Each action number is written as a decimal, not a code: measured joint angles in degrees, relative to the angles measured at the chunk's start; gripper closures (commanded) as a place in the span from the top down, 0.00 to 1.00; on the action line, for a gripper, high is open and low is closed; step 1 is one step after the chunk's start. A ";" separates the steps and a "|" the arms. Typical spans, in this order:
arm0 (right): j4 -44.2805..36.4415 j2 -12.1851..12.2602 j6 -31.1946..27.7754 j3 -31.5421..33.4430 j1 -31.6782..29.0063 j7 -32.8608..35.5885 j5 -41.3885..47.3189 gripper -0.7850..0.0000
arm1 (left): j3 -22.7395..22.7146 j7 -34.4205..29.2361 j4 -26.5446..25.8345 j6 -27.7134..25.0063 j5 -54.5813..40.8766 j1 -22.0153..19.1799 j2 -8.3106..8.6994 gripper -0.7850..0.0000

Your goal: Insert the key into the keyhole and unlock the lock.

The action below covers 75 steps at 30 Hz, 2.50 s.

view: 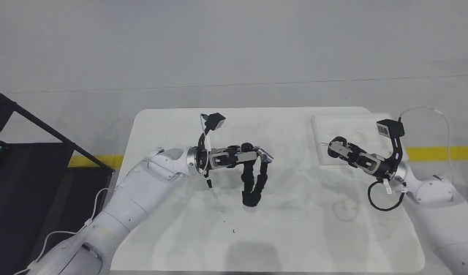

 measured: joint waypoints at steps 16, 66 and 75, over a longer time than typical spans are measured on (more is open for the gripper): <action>-5.46 -0.12 18.33 -4.01 2.00 17.38 13.12 0.00 | 1.37 0.18 -0.99 -0.18 -2.55 0.10 1.50 0.00; -1.76 -7.76 -1.04 -15.86 8.60 -14.36 -9.68 0.00 | -0.30 2.97 7.04 -2.95 -15.39 1.99 -2.56 0.00; -3.57 -9.42 -2.87 -13.55 6.02 -29.79 -26.03 0.00 | -0.30 2.97 7.04 -2.95 -15.39 1.99 -2.56 0.00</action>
